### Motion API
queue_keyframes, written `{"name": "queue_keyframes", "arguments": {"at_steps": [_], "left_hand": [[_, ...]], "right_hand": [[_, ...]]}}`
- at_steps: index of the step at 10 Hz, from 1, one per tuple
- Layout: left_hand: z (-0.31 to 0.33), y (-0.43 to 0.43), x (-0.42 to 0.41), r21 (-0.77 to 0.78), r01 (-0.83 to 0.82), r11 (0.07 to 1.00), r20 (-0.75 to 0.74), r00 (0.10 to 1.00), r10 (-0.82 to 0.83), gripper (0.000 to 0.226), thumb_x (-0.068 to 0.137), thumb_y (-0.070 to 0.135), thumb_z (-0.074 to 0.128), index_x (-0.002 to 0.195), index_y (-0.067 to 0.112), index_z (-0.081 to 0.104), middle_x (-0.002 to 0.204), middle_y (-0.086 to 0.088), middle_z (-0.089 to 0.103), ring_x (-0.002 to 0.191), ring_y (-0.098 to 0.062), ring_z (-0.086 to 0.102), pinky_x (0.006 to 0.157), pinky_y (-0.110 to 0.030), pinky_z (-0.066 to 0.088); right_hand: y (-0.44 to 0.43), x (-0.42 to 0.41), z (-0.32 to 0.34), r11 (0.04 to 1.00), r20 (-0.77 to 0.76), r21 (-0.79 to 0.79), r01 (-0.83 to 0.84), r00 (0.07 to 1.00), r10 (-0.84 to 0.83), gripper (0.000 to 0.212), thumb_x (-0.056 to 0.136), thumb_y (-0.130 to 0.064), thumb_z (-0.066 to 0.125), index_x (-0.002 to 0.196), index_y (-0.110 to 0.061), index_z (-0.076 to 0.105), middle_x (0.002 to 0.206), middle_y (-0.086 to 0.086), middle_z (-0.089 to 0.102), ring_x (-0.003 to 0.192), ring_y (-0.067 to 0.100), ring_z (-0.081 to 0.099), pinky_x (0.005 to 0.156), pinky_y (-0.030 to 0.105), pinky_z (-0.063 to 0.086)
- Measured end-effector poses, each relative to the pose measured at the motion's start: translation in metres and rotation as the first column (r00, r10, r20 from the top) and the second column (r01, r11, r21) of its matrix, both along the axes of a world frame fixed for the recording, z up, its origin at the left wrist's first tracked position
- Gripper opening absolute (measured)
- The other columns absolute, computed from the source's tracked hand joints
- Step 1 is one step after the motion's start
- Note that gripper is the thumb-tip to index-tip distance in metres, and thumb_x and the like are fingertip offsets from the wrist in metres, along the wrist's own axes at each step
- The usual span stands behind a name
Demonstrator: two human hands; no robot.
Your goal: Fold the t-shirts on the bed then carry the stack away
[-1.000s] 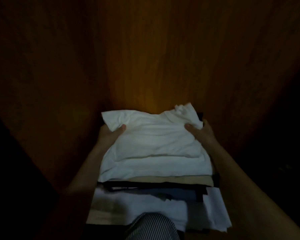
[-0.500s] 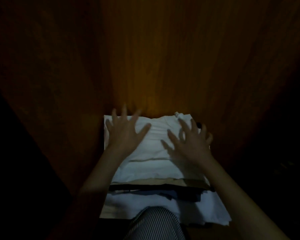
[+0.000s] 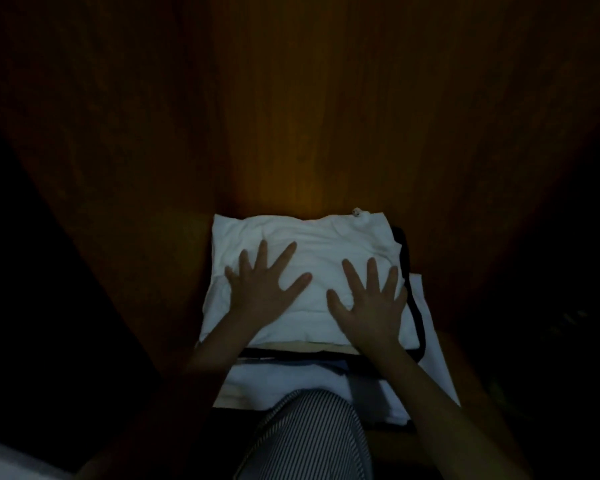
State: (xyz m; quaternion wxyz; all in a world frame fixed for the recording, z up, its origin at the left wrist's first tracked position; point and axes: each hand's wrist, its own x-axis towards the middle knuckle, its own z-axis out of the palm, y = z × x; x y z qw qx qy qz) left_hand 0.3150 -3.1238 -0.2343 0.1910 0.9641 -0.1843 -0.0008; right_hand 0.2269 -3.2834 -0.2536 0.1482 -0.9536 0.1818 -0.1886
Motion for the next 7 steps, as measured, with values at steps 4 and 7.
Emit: {"name": "queue_keyframes", "arguments": {"at_steps": [4,7], "left_hand": [[0.002,-0.01,0.028,-0.009,-0.017,1.0,0.013,1.0,0.017,0.066,0.082,0.077,0.028,0.141,0.057,0.006,0.159,0.003,0.006,0.144,-0.033,0.006,0.112,-0.059,0.006],[0.054,-0.014,0.014,0.084,0.072,0.994,-0.064,0.996,-0.067,0.056,0.095,0.06,0.014,0.147,0.042,0.013,0.159,-0.004,0.008,0.145,-0.03,0.006,0.114,-0.054,-0.004]], "right_hand": [[-0.008,0.03,0.008,1.0,-0.047,-0.018,0.024,0.999,-0.025,0.088,0.068,-0.074,0.004,0.143,-0.039,0.031,0.155,0.007,0.022,0.142,0.039,0.003,0.11,0.058,0.001],[-0.01,0.014,0.075,0.988,0.039,0.068,-0.139,0.99,0.137,0.066,0.087,-0.059,0.018,0.141,-0.027,0.038,0.155,0.003,0.02,0.144,0.03,0.007,0.112,0.046,-0.005]]}}
